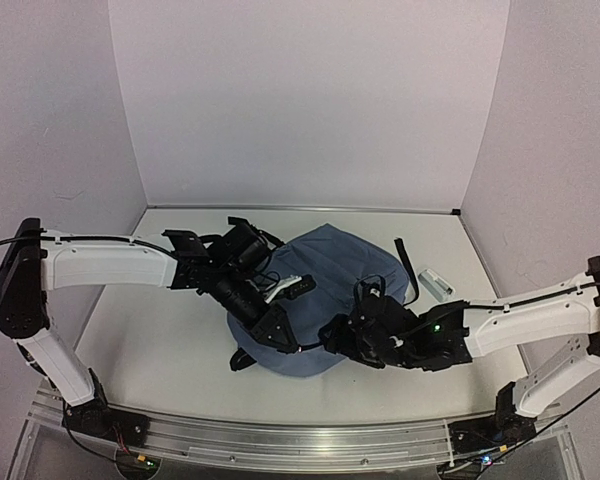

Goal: Pack the student bag
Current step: Zip the student bag at the center of the board.

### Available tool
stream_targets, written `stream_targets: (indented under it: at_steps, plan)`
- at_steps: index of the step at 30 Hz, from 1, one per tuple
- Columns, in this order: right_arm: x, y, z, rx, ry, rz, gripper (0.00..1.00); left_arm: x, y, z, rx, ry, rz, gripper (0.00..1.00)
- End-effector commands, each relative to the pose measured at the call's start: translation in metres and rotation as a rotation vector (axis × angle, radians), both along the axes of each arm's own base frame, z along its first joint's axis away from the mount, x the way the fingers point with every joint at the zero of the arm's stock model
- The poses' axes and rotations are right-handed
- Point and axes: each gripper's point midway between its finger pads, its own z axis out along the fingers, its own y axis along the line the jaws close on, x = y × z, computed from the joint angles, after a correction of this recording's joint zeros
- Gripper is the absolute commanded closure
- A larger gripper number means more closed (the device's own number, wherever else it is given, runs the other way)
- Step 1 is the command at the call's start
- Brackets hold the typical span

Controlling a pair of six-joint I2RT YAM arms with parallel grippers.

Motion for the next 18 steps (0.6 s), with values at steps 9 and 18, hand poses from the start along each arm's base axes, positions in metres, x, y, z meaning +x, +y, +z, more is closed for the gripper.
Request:
stream_targets:
  at_steps: [9, 18]
  plan:
    - [0.018, -0.013, -0.016, 0.014, 0.014, -0.127, 0.91, 0.012, 0.004, 0.033, -0.064, -0.183, 0.024, 1.0]
    - [0.036, -0.027, -0.019, -0.024, -0.008, -0.163, 1.0, 0.05, 0.02, 0.024, 0.063, -0.414, 0.136, 1.0]
